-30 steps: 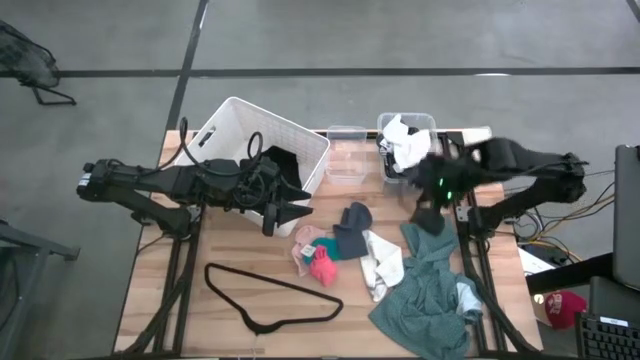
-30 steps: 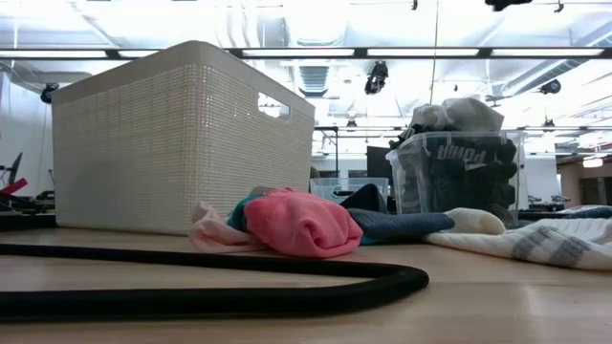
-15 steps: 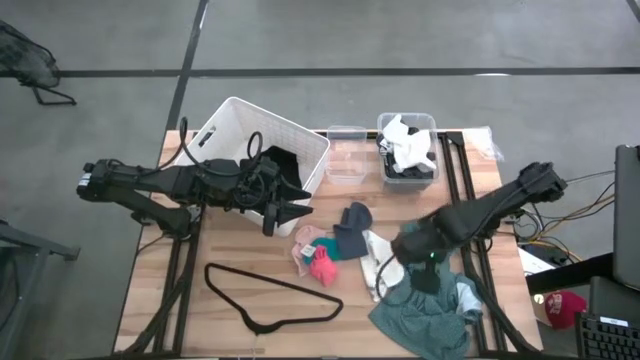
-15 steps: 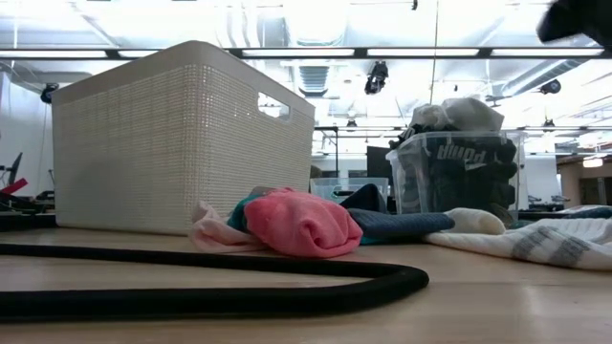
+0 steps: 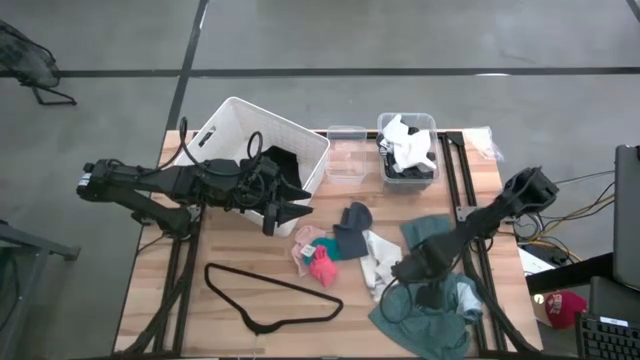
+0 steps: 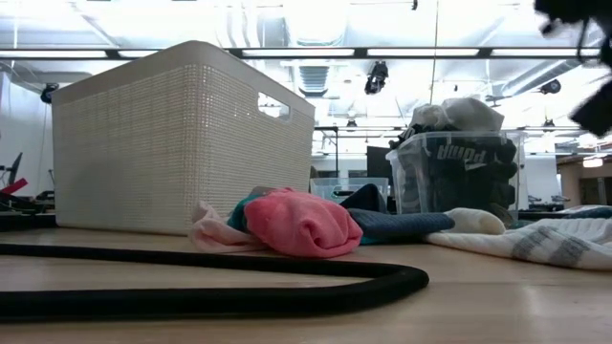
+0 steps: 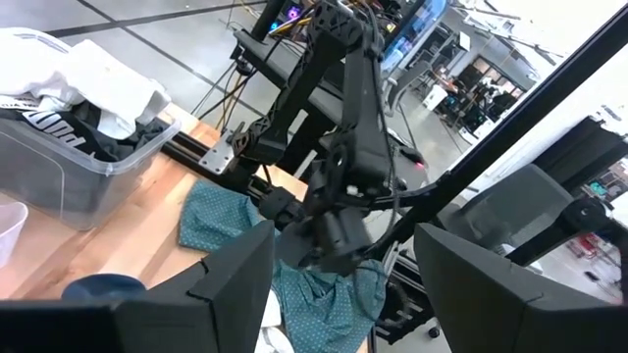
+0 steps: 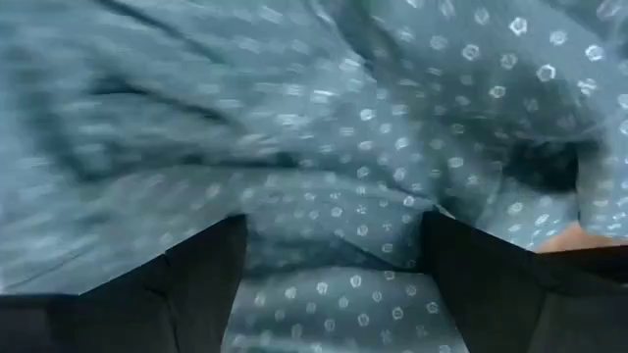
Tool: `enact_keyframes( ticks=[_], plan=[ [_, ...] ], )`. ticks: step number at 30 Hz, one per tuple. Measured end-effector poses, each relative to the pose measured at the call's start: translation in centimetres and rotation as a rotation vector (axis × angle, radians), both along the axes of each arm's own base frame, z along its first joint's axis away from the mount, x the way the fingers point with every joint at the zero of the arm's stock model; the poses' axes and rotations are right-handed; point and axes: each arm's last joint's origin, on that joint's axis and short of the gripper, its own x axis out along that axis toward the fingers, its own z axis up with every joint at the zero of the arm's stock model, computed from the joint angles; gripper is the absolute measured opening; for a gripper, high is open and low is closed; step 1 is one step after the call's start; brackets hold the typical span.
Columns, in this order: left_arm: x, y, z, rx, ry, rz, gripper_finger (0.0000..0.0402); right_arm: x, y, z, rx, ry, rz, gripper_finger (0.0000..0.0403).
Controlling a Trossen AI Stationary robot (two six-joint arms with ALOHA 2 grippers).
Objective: Pick & Place Cloths
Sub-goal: Put the blue shirt into the white bin
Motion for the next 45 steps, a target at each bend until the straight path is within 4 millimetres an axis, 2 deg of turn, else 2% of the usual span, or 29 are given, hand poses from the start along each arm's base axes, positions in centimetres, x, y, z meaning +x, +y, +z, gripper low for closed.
enact_keyframes(
  ticks=[7, 12, 16, 20, 21, 23, 27, 37, 41, 45],
  plan=[
    [0.0, 0.0, 0.0, -0.009, 0.000, 0.001, 0.0250, -0.4, -0.1, -3.8, 0.004, -0.002, -0.076, 0.0275],
    [0.0, 0.0, 0.0, -0.009, 0.001, 0.001, 0.0250, 0.1, 0.3, -5.3, 0.004, 0.030, -0.102, 0.0243],
    [0.0, 0.0, 0.0, -0.005, 0.000, 0.016, 0.0250, 0.4, 0.5, -5.8, 0.002, 0.052, -0.109, 0.0171],
    [0.0, 0.1, 0.0, 0.007, 0.000, 0.026, 0.0250, 0.9, 0.6, -5.5, 0.009, 0.031, -0.115, 0.0058],
    [0.0, 0.1, 0.0, 0.009, 0.000, 0.027, 0.0250, 1.1, 0.7, -5.1, 0.014, 0.011, -0.114, 0.0039],
    [0.0, 0.1, 0.0, 0.009, 0.000, 0.029, 0.0250, 1.6, 0.7, -4.5, 0.019, -0.037, -0.129, 0.0039],
    [0.0, 0.1, 0.0, 0.009, 0.000, 0.029, 0.0250, 2.9, 0.7, -2.0, 0.027, -0.175, -0.183, 0.0039],
    [0.0, 0.1, 0.0, -0.006, -0.001, 0.029, 0.0250, 4.4, -0.4, 9.4, 0.093, -0.508, -0.352, 0.0038],
    [0.0, 0.1, 0.1, -0.040, -0.005, 0.025, 0.0250, 5.2, -1.6, 13.6, 0.089, -0.670, -0.417, 0.0038],
    [-0.2, -0.1, 1.0, -0.077, -0.055, -0.037, 0.0250, 6.1, -3.0, 17.4, 0.047, -0.823, -0.454, 0.0038]
  ],
)
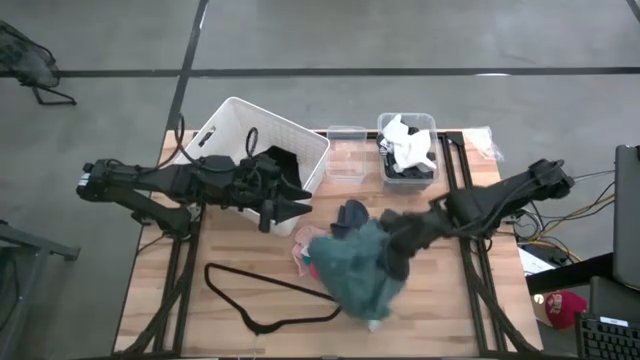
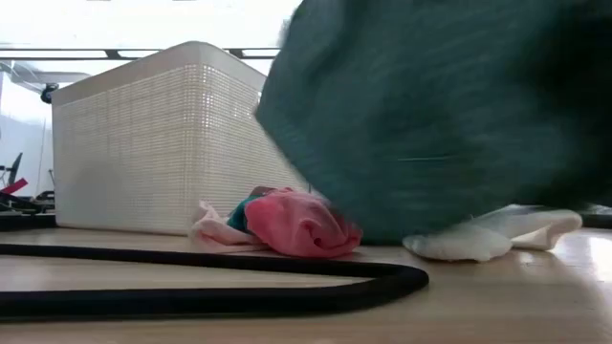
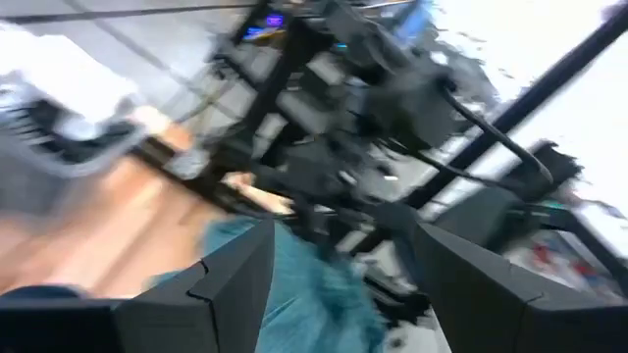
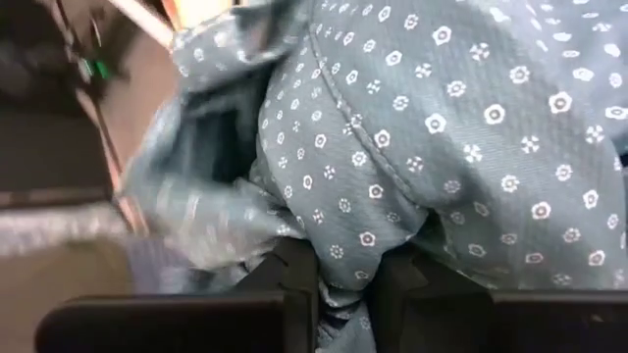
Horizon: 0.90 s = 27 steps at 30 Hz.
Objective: Pick & Place Cloths
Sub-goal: Put the blue shirt into the white bin
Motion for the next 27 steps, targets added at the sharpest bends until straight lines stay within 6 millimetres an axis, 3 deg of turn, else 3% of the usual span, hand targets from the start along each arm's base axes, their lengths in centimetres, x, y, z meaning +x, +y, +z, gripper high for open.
enact_keyframes(
  ticks=[9, 21, 27],
  plan=[
    [-2.5, -0.2, 4.3, -0.026, -0.273, -0.178, 0.0250, 2.3, -3.6, 6.4, -0.126, -0.223, -0.032, 0.0038],
    [-5.4, 0.2, 5.8, 0.053, -0.361, -0.174, 0.0250, 7.2, -10.5, 14.0, -0.372, -0.519, -0.082, 0.0038],
    [-5.9, 0.3, 6.0, 0.088, -0.384, -0.174, 0.0250, 10.2, -13.6, 16.3, -0.483, -0.677, -0.133, 0.0038]
  ],
)
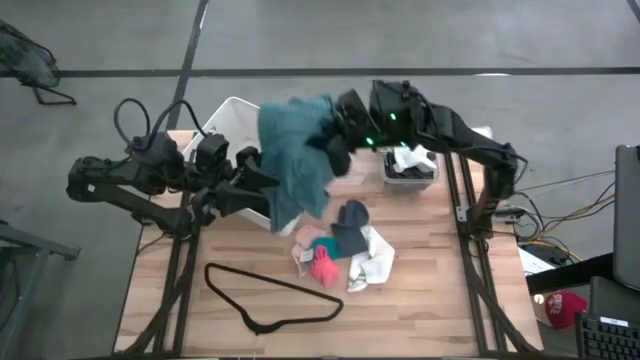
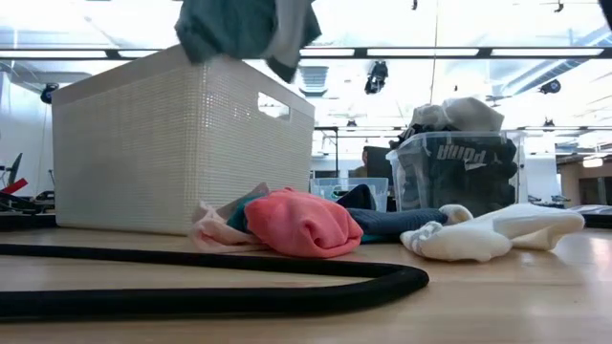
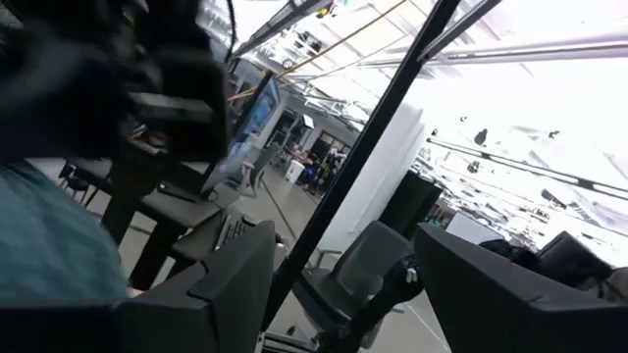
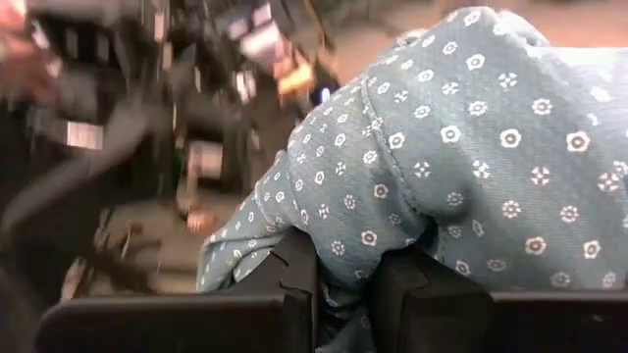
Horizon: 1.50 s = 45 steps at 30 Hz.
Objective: Pick & Place Cloths
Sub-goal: Put the blue shirt into the white bin, then put the dark blue sock into the left transparent bin
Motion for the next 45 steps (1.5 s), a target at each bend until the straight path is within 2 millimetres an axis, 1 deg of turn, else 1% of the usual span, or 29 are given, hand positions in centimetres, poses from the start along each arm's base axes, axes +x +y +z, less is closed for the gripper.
enact_keyframes(
  ticks=[1, 4, 8, 12, 14, 18, 20, 22, 25, 28, 32, 35, 41, 45],
  plan=[
    [0.0, 0.0, 0.0, 0.005, -0.003, -0.001, 0.0250, 0.6, -0.6, 0.2, -0.013, -0.029, -0.011, 0.0038],
    [-0.1, 0.0, 0.1, 0.012, -0.014, -0.012, 0.0250, 2.3, -2.2, -0.1, -0.039, -0.118, -0.041, 0.0038],
    [-0.2, -0.1, 0.1, 0.014, -0.016, -0.023, 0.0250, 4.2, -4.7, -2.0, -0.034, -0.092, -0.095, 0.0038],
    [-0.3, -0.1, 0.1, 0.009, -0.014, -0.026, 0.0250, 6.1, -6.5, -4.8, -0.007, -0.007, -0.111, 0.0042],
    [-0.3, -0.1, 0.1, 0.009, -0.014, -0.026, 0.0250, 7.0, -6.8, -6.2, 0.014, 0.049, -0.116, 0.0071],
    [-0.3, -0.1, 0.0, 0.009, -0.014, -0.026, 0.0250, 8.3, -7.3, -8.8, 0.036, 0.150, -0.120, 0.0157],
    [-0.3, -0.1, 0.0, 0.010, -0.014, -0.025, 0.0250, 8.7, -7.5, -9.5, 0.041, 0.168, -0.120, 0.0201],
    [-0.3, -0.1, 0.0, 0.010, -0.014, -0.025, 0.0250, 8.7, -7.4, -9.6, 0.059, 0.179, -0.080, 0.0240],
    [-0.3, -0.1, 0.0, 0.010, -0.013, -0.025, 0.0250, 8.0, -6.9, -8.8, 0.093, 0.168, -0.023, 0.0284],
    [-0.3, -0.1, 0.0, 0.012, -0.014, -0.024, 0.0250, 6.9, -6.0, -7.8, 0.097, 0.186, 0.017, 0.0306],
    [-0.3, -0.1, 0.0, 0.024, -0.013, -0.020, 0.0250, 5.0, -4.6, -6.7, 0.074, 0.251, 0.043, 0.0312],
    [-0.2, -0.2, -0.1, 0.037, -0.015, -0.016, 0.0250, 3.6, -3.2, -6.6, 0.063, 0.339, 0.081, 0.0304],
    [-0.1, -0.2, -0.1, 0.052, -0.014, -0.006, 0.0250, 2.3, -0.1, -8.1, 0.026, 0.580, 0.125, 0.0280],
    [-0.1, -0.2, -0.2, 0.066, -0.016, -0.002, 0.0250, 2.2, 2.1, -9.6, -0.003, 0.696, 0.144, 0.0271]
  ],
)
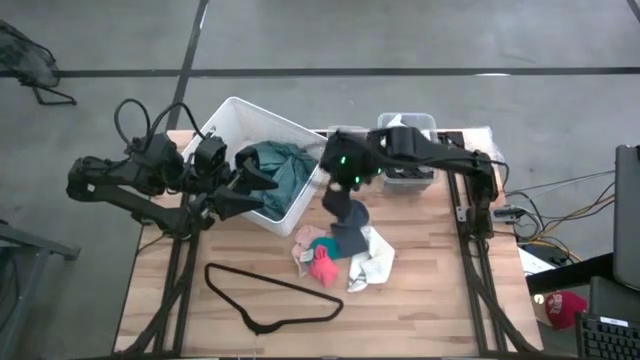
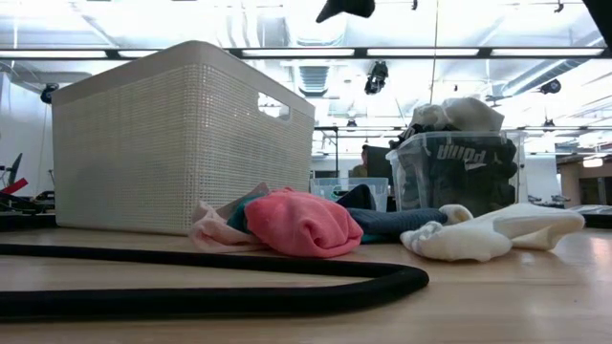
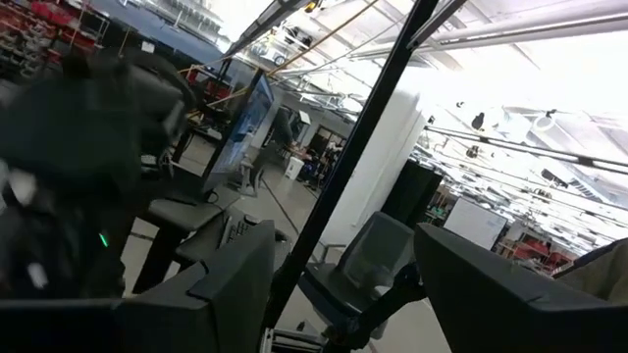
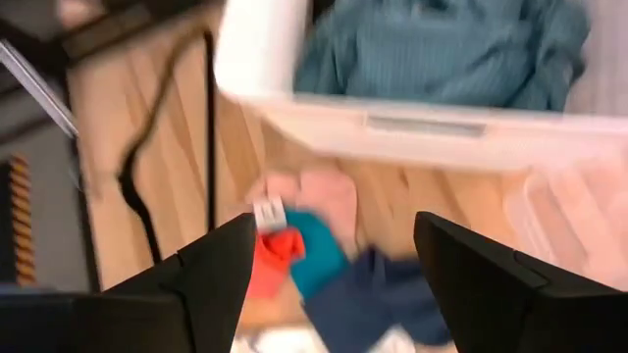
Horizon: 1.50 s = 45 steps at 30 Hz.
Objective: Pick & Place Cloths
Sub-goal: Put the dark blue sock into the left transparent bin
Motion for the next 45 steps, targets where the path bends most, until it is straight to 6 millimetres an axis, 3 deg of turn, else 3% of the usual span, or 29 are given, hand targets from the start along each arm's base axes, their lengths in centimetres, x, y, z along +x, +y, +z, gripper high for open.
enact_keyframes(
  ticks=[8, 16, 29, 45],
  plan=[
    [0.1, 0.0, -0.2, 0.003, 0.022, 0.004, 0.0250, 0.2, 3.2, -4.8, -0.009, 0.221, 0.038, 0.0280],
    [0.2, 0.1, -0.5, 0.002, 0.047, 0.022, 0.0250, 0.0, 5.1, -11.2, -0.103, 0.422, 0.057, 0.0298],
    [0.2, 0.1, -0.5, -0.019, 0.052, 0.025, 0.0250, -0.5, 6.7, -19.9, -0.155, 0.455, 0.125, 0.0264],
    [0.2, 0.2, -0.4, -0.020, 0.051, 0.071, 0.0250, -1.9, 6.5, -26.3, -0.067, 0.396, 0.033, 0.0212]
  ],
)
